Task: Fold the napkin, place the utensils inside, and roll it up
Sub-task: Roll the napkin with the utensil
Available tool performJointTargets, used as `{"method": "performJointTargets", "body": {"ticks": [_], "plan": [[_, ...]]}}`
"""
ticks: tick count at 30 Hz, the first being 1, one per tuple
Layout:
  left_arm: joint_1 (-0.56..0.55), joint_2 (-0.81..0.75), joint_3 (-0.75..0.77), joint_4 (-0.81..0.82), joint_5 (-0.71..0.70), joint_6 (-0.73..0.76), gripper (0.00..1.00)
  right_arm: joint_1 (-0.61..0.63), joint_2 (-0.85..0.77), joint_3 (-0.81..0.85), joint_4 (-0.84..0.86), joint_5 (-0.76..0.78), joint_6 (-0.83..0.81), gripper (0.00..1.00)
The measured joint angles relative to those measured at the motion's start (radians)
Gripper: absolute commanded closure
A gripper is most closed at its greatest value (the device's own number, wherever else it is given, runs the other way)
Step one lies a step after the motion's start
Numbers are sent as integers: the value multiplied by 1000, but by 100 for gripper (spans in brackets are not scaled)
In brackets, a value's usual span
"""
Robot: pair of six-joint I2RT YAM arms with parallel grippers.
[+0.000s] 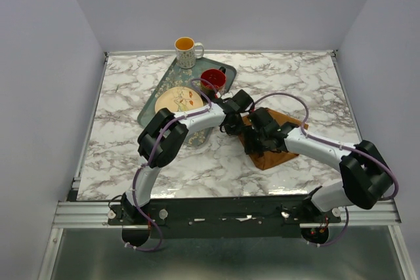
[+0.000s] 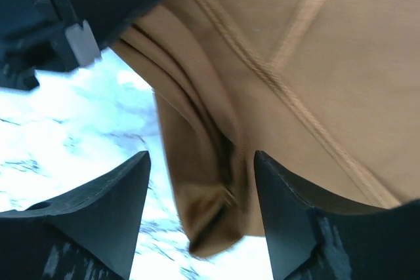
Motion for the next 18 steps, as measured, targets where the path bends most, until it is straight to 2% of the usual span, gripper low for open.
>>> {"method": "performJointTargets", "body": {"ticks": [7, 18], "plan": [[-2, 0, 0, 2, -1, 0, 100, 13, -107, 8, -60, 39, -26, 27], [1, 0, 0, 0, 0, -3, 100, 37, -35, 4, -27, 42, -28, 36]]}}
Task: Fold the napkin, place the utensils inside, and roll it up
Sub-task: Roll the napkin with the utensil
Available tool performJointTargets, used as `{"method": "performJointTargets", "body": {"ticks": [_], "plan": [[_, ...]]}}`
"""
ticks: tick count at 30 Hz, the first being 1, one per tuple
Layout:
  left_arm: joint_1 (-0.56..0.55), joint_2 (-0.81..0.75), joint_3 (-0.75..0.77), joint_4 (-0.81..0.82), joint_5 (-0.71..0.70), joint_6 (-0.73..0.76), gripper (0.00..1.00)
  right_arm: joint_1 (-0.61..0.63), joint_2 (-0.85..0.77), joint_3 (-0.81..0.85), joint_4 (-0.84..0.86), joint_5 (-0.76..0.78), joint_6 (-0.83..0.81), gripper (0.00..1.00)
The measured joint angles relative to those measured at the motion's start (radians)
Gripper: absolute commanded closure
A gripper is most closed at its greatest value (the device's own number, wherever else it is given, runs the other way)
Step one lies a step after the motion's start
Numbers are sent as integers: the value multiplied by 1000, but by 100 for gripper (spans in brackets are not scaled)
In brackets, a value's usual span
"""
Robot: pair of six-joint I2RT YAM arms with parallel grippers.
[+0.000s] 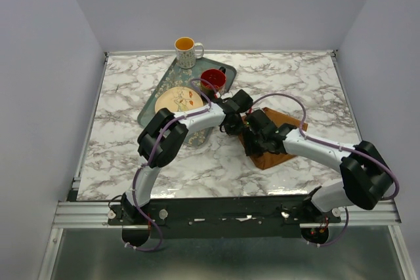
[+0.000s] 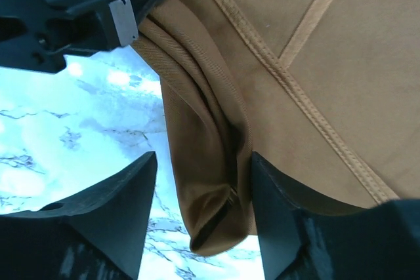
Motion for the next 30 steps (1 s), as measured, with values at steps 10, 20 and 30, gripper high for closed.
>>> {"method": "performJointTargets", "body": {"ticks": [10, 20, 30], "plan": [[0, 0, 0, 0, 0, -1, 100, 36, 52, -2, 23, 43, 42, 44], [1, 0, 0, -2, 0, -8, 100, 80, 98, -10, 53, 134, 123, 60], [2, 0, -1, 0, 0, -2, 100, 83, 98, -29, 88, 160, 118, 89]]}}
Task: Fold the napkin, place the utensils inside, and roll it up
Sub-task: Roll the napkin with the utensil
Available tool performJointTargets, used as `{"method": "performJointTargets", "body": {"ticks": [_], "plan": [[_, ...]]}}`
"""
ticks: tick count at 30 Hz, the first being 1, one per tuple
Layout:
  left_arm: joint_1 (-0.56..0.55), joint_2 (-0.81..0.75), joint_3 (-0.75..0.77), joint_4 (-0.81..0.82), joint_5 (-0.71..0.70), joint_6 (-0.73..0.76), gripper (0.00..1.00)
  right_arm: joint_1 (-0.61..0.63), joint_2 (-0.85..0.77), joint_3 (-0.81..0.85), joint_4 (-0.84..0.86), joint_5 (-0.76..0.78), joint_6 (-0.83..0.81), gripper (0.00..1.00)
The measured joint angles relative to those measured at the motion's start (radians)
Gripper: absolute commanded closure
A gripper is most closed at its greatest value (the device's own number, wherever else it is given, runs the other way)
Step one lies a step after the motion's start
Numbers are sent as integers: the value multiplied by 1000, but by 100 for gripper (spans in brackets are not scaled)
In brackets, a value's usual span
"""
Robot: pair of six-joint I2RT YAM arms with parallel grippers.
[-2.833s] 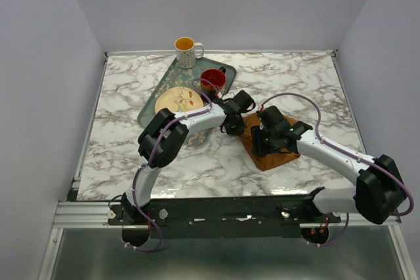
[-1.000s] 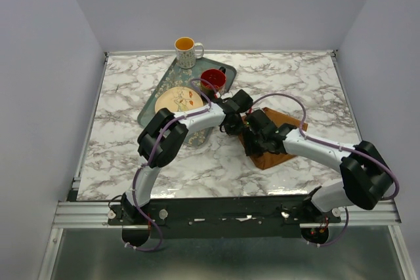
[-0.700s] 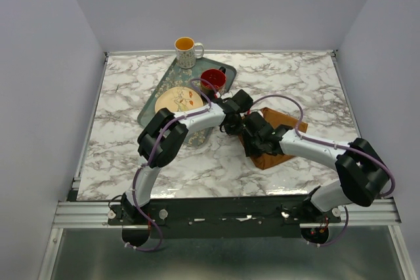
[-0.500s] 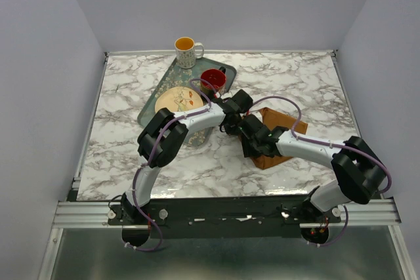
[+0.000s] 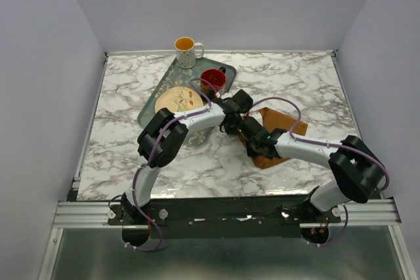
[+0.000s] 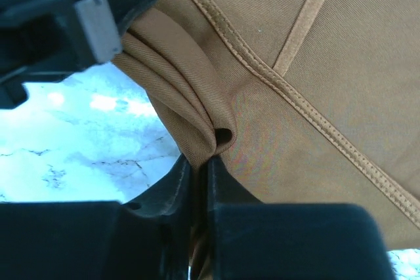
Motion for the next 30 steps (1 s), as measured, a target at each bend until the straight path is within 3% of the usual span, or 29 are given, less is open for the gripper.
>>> {"method": "performJointTargets", "body": {"ticks": [2, 9, 15, 23, 24, 27, 30], "plan": [[1, 0, 0, 2, 0, 6, 100, 1, -1, -3, 9, -4, -4, 98], [6, -2, 2, 6, -18, 69, 98, 4, -21, -41, 96, -50, -12, 99], [10, -6, 0, 8, -29, 139, 63, 3, -48, -92, 187, -91, -13, 99], [35, -51, -32, 50, -9, 230, 34, -13, -71, -164, 334, -190, -5, 99], [42, -57, -32, 55, -3, 239, 23, -17, -73, -173, 352, -205, -4, 99], [57, -73, -33, 77, 17, 254, 18, -26, -78, -190, 389, -243, -3, 99], [71, -93, -33, 90, 27, 275, 5, -44, -79, -208, 422, -293, -2, 99]]}}
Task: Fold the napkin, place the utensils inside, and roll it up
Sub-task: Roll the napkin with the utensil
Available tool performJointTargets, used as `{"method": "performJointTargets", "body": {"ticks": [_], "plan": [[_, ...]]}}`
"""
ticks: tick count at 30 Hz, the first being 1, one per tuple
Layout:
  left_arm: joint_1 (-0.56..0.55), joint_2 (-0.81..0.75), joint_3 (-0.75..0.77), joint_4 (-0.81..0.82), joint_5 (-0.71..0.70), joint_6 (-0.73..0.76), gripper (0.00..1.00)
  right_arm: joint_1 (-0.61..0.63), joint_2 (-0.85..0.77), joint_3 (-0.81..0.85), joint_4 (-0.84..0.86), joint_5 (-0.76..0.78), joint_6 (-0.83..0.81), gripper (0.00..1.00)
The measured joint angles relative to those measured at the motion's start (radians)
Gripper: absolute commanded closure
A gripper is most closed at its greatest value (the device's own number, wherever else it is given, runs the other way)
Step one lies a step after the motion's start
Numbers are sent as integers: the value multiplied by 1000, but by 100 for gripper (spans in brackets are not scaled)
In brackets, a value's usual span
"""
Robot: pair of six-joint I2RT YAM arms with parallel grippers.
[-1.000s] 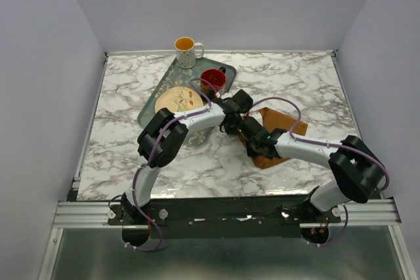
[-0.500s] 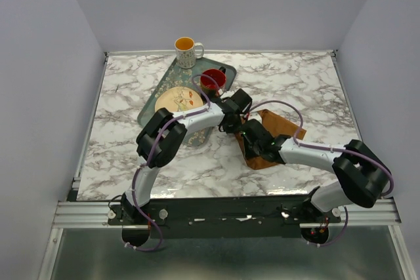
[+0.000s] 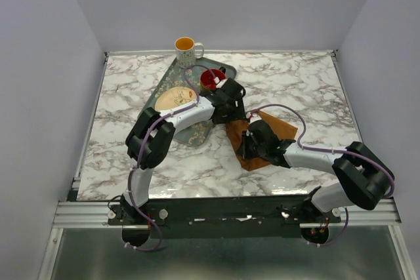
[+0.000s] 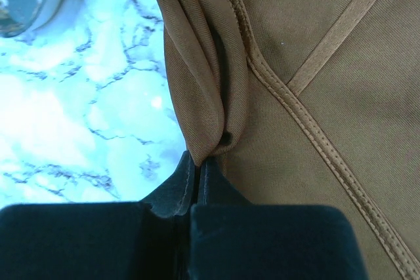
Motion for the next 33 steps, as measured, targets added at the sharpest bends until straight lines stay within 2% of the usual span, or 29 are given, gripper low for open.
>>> {"method": "performJointTargets", "body": {"ticks": [8, 14, 15, 17, 18, 19, 27, 31, 33], "plan": [[13, -139, -58, -13, -5, 67, 7, -86, 16, -43, 102, -196, 8, 99], [15, -370, -246, -29, -40, 140, 20, -177, 60, -63, 174, -377, 27, 99], [16, -393, -266, -23, -40, 148, 26, -186, 73, -63, 188, -403, 32, 99], [24, -449, -319, -16, -23, 156, 33, -201, 96, -65, 218, -459, 42, 99], [27, -463, -341, 1, -10, 158, 42, -211, 108, -71, 240, -485, 49, 99], [30, -476, -373, 21, 11, 158, 45, -223, 120, -81, 267, -520, 59, 99], [95, -420, -525, 201, 226, 120, 79, -289, 197, -120, 407, -684, 111, 99], [113, -374, -531, 301, 306, 82, 87, -295, 219, -121, 430, -718, 127, 99], [111, -366, -537, 351, 344, 66, 93, -297, 225, -119, 432, -726, 130, 99]]}}
